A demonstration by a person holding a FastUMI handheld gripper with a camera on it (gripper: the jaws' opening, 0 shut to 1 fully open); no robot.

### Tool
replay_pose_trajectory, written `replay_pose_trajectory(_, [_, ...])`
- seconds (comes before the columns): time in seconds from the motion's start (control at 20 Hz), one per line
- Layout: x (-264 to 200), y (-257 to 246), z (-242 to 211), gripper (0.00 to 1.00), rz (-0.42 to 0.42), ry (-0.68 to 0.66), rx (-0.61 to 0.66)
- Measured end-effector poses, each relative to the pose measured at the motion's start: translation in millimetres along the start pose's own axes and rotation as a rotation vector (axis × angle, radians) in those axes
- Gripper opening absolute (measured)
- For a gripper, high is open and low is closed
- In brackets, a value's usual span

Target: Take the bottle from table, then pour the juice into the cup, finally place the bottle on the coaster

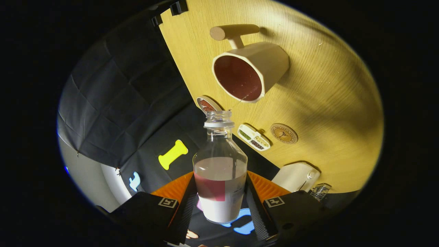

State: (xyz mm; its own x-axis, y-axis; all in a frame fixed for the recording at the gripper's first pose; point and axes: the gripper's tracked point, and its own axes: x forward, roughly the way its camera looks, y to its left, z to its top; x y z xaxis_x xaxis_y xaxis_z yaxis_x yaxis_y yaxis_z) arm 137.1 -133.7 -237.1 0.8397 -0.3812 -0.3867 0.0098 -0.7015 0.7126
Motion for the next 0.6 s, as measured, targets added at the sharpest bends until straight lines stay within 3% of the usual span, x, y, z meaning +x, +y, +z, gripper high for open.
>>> replay_pose_trajectory(0.25, [-9,-10,-11,0.77,-0.018,0.045,-0.165])
replay_pose_trajectory(0.6, [-27,-25,-45,0.77,-0.052,0.148,-0.575])
